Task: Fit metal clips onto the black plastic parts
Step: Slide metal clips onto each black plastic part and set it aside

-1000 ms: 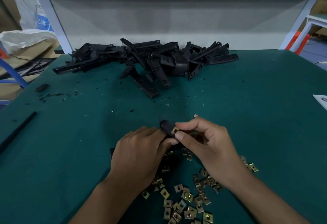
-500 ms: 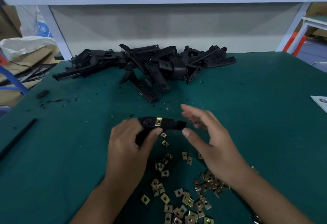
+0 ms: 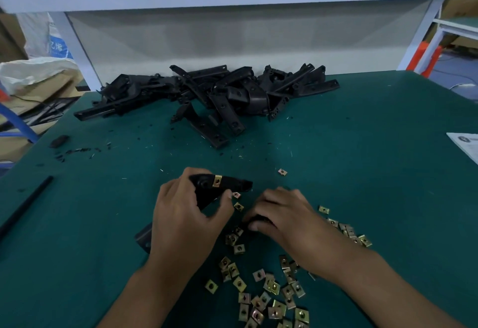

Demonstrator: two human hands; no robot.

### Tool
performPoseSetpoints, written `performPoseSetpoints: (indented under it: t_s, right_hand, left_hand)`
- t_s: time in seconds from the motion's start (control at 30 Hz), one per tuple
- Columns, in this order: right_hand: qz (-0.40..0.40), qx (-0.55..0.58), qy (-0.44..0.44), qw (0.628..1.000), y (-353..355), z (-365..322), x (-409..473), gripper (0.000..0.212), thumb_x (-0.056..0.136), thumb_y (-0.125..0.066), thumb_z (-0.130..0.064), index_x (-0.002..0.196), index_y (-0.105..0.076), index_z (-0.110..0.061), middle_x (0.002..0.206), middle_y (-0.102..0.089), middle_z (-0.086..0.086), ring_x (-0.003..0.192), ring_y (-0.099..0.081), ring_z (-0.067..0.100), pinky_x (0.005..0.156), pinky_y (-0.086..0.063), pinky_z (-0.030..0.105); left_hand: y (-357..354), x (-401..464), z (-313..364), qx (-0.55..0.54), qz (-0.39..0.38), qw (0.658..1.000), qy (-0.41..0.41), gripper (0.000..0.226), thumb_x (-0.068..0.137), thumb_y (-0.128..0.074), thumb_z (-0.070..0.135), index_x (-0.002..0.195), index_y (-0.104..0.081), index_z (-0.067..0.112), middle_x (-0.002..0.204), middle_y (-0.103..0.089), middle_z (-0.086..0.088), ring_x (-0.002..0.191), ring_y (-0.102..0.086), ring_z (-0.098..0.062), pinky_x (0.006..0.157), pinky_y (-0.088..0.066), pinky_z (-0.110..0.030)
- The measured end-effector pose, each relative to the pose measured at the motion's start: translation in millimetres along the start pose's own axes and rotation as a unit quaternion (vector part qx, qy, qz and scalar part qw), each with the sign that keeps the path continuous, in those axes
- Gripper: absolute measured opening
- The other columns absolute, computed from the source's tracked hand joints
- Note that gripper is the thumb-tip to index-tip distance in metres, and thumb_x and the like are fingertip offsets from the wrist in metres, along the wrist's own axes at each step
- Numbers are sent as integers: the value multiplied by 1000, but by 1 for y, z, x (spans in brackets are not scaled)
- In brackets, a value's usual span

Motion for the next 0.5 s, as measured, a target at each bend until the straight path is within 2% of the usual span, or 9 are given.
performPoseSetpoints:
  t_s: [0.07, 0.1, 0.2, 0.27, 0.37, 0.43, 0.5]
  right_hand:
    - [31, 28, -27, 999, 3, 3, 2, 25, 105, -45, -40, 104, -67, -29, 100, -55, -19, 98, -49, -1, 90, -30, 16]
    - [54, 73, -54, 994, 7, 7, 3, 23, 105, -46, -38, 101, -67, -28, 97, -58, -19, 96, -54, -1, 87, -35, 14]
    - [160, 205, -112, 959, 21, 17, 3, 14, 102, -54, -32, 100, -68, -28, 86, -67, -20, 87, -63, -2, 72, -43, 7]
    - [201, 278, -124, 931, 26, 21, 2, 15, 96, -56, -39, 105, -66, -32, 88, -70, -21, 87, -66, 0, 73, -46, 8]
    - [205, 381, -122, 893, 24, 21, 3, 9, 95, -63, -35, 103, -66, -39, 95, -74, -16, 93, -69, 5, 80, -51, 15]
    - [196, 380, -104, 898, 24, 17, 4, 12, 97, -65, -29, 102, -67, -40, 98, -74, -16, 97, -70, 5, 82, -52, 16]
    - [187, 376, -93, 903, 24, 13, 5, 14, 97, -66, -28, 103, -69, -40, 99, -74, -16, 99, -70, 6, 84, -54, 18]
  left_hand:
    - [-1, 0, -1, -5, -17, 1000, 7, 43, 73, -73, 65, 96, -40, 50, 86, -50, 32, 88, -43, 1, 73, -34, -13]
    - [-2, 0, -3, -9, -24, 1000, 18, 46, 68, -71, 70, 96, -41, 50, 87, -50, 31, 90, -42, -2, 73, -34, -13]
    - [-4, 1, -7, -14, -24, 999, 36, 47, 63, -65, 76, 94, -44, 47, 85, -51, 30, 94, -41, -6, 70, -31, -12]
    - [-5, 1, -8, -19, -24, 999, 39, 45, 62, -66, 75, 91, -48, 45, 87, -55, 31, 96, -43, -6, 69, -32, -12]
    - [-6, 1, -4, -36, -25, 998, 36, 40, 61, -68, 73, 85, -51, 46, 101, -51, 46, 96, -49, -9, 68, -33, -11]
    - [-6, 1, 0, -45, -28, 998, 31, 40, 61, -70, 72, 83, -51, 45, 100, -51, 48, 94, -53, -11, 70, -34, -13]
    - [-7, -1, 1, -53, -33, 998, 29, 42, 60, -70, 73, 84, -53, 43, 97, -55, 43, 93, -55, -11, 70, -36, -14]
Point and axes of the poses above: each hand's wrist, its own x-axis towards the middle knuckle, its own y-axis out of the back of the hand, z = x × y, the point moved 5 cm from there along x, towards the middle knuckle
